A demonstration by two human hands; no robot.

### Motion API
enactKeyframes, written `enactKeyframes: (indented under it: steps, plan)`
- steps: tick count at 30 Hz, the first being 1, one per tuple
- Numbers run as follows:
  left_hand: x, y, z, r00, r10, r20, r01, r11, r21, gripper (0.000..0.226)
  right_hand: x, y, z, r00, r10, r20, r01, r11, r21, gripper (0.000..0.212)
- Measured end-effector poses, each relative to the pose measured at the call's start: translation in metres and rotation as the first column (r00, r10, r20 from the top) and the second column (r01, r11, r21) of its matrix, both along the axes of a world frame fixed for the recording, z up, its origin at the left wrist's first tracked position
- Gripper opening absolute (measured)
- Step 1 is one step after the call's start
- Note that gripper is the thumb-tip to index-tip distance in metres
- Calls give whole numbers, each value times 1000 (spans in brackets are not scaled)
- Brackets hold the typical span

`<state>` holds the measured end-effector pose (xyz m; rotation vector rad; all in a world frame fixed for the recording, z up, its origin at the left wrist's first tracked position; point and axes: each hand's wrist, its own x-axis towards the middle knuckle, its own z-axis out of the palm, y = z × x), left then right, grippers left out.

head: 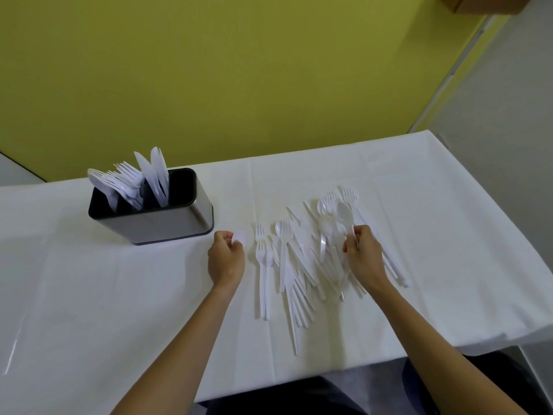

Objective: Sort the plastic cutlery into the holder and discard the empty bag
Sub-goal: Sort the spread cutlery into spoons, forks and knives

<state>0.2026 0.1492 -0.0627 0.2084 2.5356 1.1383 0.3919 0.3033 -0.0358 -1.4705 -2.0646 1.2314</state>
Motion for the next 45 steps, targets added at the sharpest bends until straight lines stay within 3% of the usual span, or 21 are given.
enactKeyframes:
  steps: [4,9,16,20,24,27,30,34,39,45]
  plan:
    - [7,1,11,1000,-10,18,7,988,154,14,-1,0,0,1000,-15,-6,14,997,-70,18]
    - [14,13,24,989,-132,64,109,952,285,14,-7,-3,9,980,-69,-184,-7,923,-384,15]
    - [20,30,22,963,-241,121,198,936,290,8,-8,0,0,986,61,155,-61,998,-10,19]
    - [16,41,15,951,-274,142,255,957,142,16,-17,-2,-2,911,145,387,-202,973,110,27]
    - [10,58,20,942,-308,137,313,950,-18,34,-21,-4,-2,882,162,443,-256,953,161,21]
    - [8,65,24,938,-320,135,327,944,-32,35,-17,-3,0,918,154,364,-211,970,121,21]
    - [13,69,30,928,-323,188,294,941,166,19,-7,-2,3,975,128,182,-144,987,76,28]
    - [22,64,42,878,-390,280,291,896,336,8,3,0,13,996,56,-62,-64,989,-133,29]
    - [28,56,58,813,-461,355,284,847,450,8,3,1,14,984,95,-151,-139,940,-312,37]
    - [27,50,61,793,-484,370,276,827,490,13,-7,-14,19,941,208,-268,-305,865,-398,28]
